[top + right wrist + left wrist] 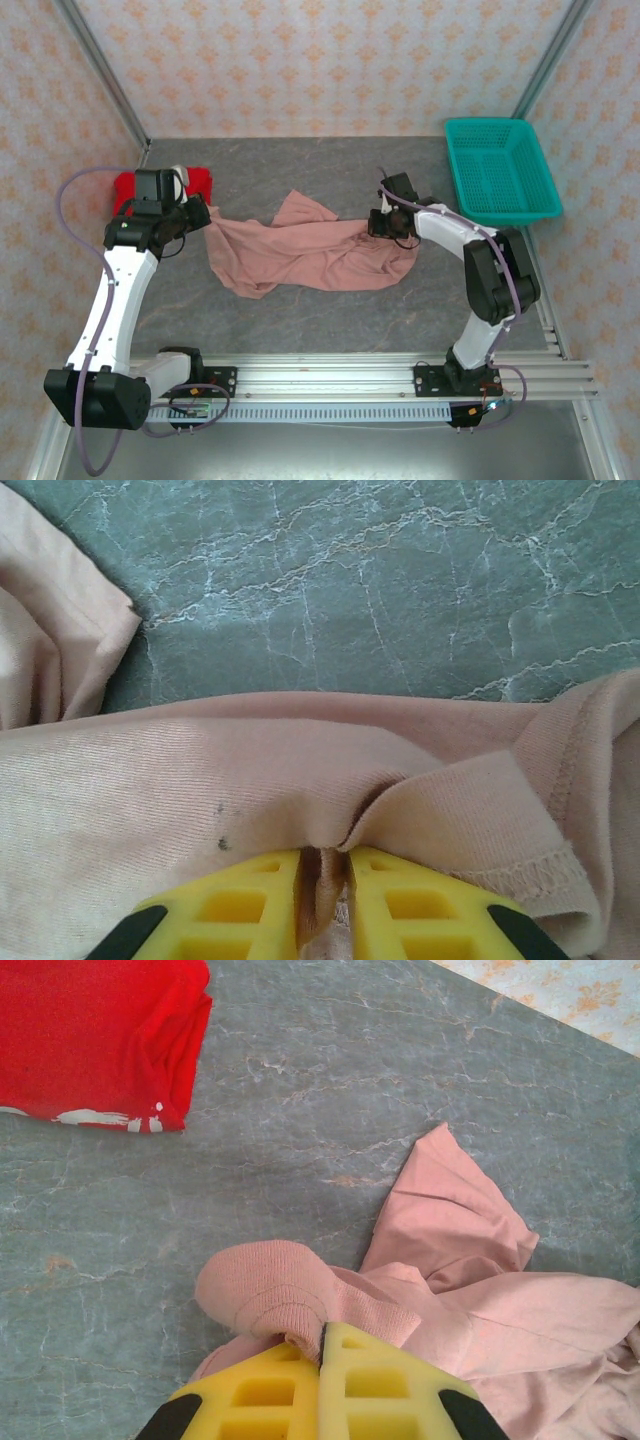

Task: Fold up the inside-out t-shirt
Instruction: Flatten out the T-shirt at the center of the table.

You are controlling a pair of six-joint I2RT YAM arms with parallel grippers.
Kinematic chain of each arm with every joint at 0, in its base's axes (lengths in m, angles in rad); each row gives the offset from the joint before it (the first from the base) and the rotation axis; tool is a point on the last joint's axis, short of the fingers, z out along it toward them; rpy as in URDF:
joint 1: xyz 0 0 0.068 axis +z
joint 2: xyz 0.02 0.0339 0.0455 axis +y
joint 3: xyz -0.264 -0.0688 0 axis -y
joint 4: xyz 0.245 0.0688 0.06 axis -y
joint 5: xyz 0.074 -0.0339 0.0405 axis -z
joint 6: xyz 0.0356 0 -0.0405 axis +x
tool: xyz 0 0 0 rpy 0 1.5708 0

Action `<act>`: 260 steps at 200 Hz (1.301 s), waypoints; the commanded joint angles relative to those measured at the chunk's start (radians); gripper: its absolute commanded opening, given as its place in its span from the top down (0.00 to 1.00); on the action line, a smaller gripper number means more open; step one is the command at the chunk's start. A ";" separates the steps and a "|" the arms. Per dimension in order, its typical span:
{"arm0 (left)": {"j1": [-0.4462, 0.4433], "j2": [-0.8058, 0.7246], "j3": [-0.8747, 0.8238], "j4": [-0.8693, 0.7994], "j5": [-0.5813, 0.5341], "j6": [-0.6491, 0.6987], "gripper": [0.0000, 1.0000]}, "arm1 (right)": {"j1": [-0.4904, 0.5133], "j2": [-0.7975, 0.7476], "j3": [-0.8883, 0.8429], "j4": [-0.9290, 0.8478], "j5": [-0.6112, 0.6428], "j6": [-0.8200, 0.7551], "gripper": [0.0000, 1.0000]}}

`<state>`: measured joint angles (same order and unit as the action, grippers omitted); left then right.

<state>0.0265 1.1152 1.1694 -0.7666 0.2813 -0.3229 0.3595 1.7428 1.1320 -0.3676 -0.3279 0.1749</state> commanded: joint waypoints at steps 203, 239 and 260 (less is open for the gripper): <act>0.102 -0.011 0.430 0.211 -0.126 -0.272 1.00 | -0.387 -0.683 0.189 0.234 -0.296 0.121 1.00; 0.111 0.001 0.805 0.107 -0.206 -0.088 1.00 | -0.393 -0.774 0.432 0.064 -0.153 0.022 1.00; 0.112 0.002 0.948 0.058 -0.216 -0.019 1.00 | -0.393 -0.799 0.538 -0.018 -0.130 -0.025 1.00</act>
<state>0.1272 1.1408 1.9839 -0.6617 0.1284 -0.4622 -0.0269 0.9897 1.5623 -0.2821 -0.5316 0.2276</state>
